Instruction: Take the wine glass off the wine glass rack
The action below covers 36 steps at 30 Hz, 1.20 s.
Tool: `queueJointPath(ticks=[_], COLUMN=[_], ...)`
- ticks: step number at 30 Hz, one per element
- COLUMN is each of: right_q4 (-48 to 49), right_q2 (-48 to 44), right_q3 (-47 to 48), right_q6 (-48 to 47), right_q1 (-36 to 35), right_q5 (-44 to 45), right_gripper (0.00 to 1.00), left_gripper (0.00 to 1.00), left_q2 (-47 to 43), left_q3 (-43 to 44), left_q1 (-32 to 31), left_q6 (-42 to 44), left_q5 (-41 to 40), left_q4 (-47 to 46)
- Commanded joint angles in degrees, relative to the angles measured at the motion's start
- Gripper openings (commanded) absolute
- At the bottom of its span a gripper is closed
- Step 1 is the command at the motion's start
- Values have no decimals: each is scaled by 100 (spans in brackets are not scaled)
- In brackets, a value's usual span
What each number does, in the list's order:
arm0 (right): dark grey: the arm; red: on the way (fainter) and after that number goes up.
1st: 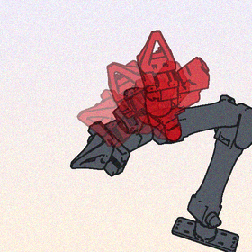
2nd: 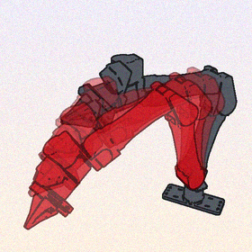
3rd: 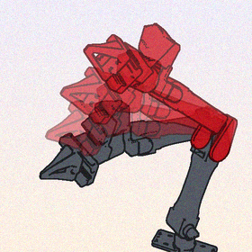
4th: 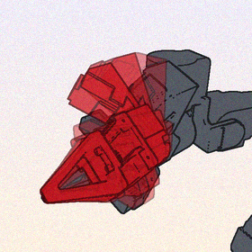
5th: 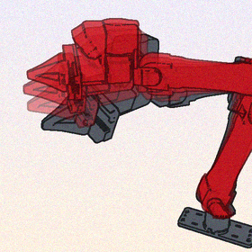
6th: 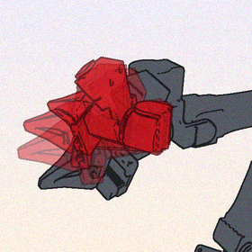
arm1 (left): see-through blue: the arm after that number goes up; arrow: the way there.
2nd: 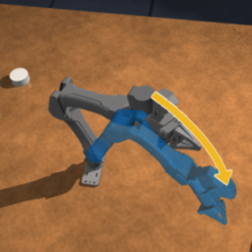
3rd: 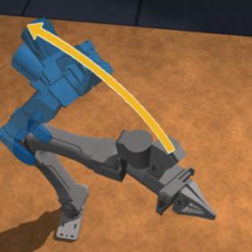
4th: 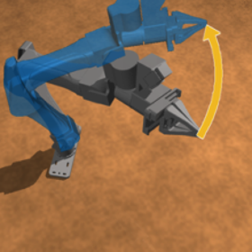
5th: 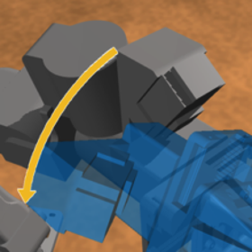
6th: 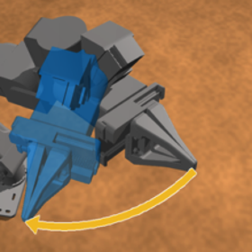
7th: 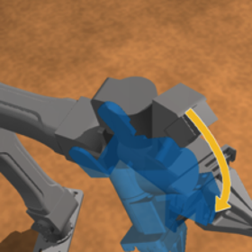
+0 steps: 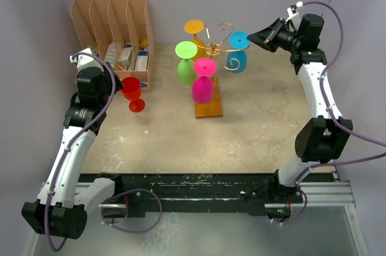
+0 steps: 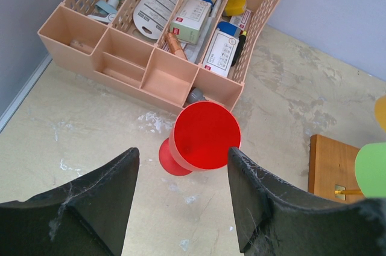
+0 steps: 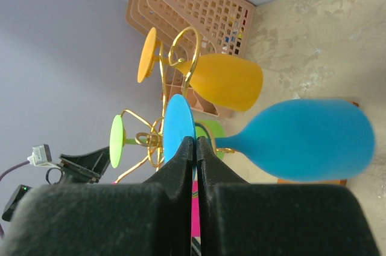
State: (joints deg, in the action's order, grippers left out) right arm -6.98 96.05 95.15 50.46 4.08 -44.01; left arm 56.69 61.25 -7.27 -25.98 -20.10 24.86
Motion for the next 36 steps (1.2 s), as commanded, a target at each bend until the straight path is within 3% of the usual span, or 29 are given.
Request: queueJointPath(ticks=[1, 6, 15, 36], right_q4=[222, 341, 716, 922], right_q2=[-538, -836, -1009, -872], right_q3=[-160, -441, -853, -439], right_q6=[65, 191, 440, 591], right_q1=[50, 207, 251, -82], right_q5=[217, 403, -89, -269], right_gripper=[0, 0, 0, 0], left_gripper=[64, 64, 64, 64], left_q2=[0, -8, -2, 5], left_q3=[62, 65, 69, 61], left_q1=[-38, -38, -38, -38], left_q6=[-2, -4, -4, -27], left_q5=[50, 55, 72, 111], left_q4=[-254, -249, -251, -253])
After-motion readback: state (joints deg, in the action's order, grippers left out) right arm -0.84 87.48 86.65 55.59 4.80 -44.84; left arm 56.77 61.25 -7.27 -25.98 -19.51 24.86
